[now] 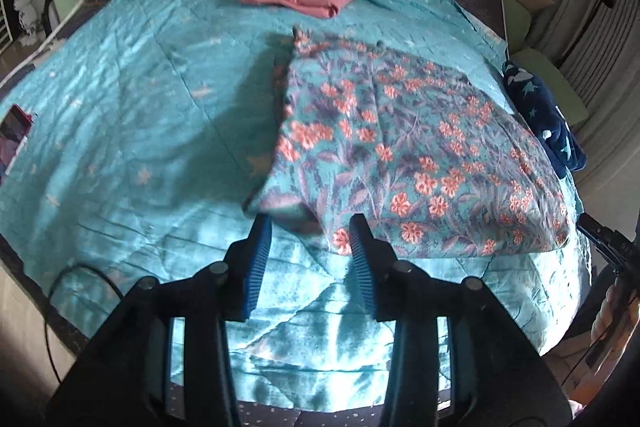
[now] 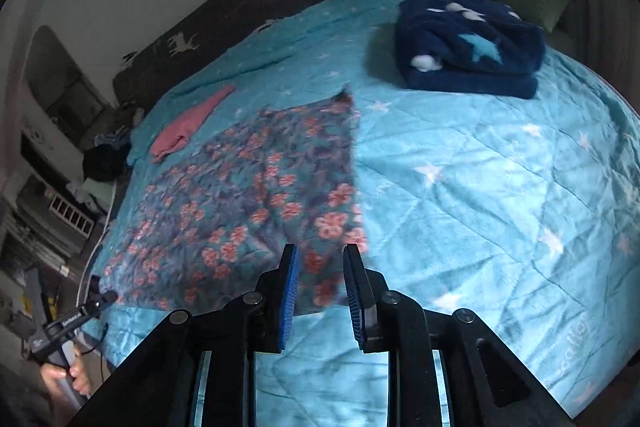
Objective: Fold small clothes
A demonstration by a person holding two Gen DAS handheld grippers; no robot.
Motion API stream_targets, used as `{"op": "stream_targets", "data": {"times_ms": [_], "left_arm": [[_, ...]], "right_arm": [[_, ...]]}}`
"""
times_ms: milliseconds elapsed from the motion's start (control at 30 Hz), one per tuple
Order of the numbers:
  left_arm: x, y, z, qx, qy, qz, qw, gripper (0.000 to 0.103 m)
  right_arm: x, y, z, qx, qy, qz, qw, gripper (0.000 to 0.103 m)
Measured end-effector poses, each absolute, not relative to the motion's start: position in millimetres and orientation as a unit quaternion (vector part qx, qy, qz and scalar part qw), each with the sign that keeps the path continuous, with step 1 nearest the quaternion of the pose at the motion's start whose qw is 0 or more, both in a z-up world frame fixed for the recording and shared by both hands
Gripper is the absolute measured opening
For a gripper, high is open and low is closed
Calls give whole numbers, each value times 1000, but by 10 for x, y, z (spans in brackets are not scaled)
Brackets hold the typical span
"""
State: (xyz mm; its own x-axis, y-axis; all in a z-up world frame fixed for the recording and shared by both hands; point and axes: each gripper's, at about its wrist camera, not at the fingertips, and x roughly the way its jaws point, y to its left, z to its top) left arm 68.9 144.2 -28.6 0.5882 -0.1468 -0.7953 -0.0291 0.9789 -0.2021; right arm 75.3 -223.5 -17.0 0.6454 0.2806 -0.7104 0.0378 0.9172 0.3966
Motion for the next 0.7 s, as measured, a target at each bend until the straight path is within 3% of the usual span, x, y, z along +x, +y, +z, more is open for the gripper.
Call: {"op": "stream_targets", "data": {"times_ms": [267, 567, 700], "left_arm": [[814, 1080, 62, -66, 402, -95, 908, 43], [1470, 422, -613, -9, 490, -135, 861, 43], [1459, 470, -540, -17, 486, -147, 861, 43]], "right_arm": [[1210, -1472, -285, 139, 440, 158, 873, 28], [1658, -1203, -763, 116, 504, 159, 841, 28], [1628, -1324, -671, 132, 501, 165, 839, 28]]}}
